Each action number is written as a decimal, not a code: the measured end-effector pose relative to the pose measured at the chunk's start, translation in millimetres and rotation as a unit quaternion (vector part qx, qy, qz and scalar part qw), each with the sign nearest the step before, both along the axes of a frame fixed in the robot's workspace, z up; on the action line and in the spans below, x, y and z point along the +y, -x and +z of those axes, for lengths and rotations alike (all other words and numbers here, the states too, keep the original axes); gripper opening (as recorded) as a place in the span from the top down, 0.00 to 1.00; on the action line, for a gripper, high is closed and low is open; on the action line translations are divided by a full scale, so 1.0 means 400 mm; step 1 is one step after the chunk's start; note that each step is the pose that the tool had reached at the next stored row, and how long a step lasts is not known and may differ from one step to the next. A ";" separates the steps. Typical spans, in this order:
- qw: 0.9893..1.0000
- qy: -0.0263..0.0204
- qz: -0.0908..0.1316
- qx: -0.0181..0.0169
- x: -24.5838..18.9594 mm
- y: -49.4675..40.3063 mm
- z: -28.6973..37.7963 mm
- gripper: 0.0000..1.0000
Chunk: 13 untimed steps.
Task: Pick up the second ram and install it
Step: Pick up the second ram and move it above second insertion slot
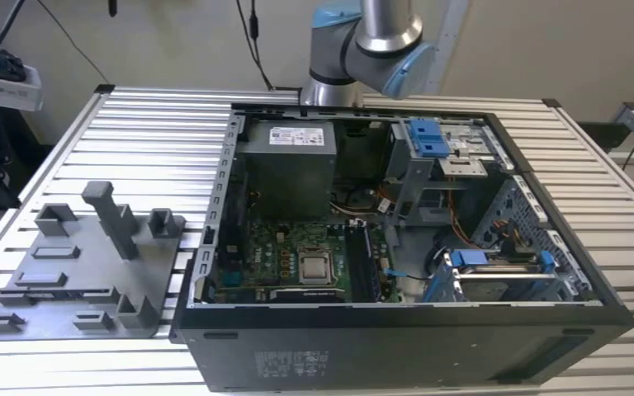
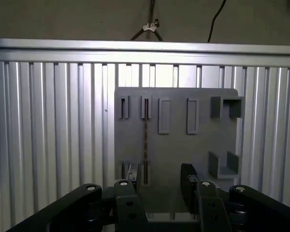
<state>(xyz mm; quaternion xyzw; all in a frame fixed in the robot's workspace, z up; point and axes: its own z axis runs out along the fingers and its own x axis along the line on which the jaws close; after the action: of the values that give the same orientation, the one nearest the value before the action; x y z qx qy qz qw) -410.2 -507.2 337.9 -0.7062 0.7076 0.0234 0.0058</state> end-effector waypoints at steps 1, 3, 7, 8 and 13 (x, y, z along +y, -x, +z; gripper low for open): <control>1.000 0.000 0.001 0.000 0.000 0.000 -0.002 0.52; 1.000 0.000 0.002 0.000 0.000 0.000 -0.008 0.52; 1.000 0.000 0.004 0.000 0.000 0.000 -0.018 0.52; 1.000 0.000 0.004 0.000 0.000 0.000 -0.020 0.52; 1.000 0.000 0.007 0.000 0.000 0.001 -0.033 0.52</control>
<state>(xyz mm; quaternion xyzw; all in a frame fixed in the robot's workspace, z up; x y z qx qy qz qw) -410.5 -507.1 324.8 -0.7108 0.7030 0.0234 0.0057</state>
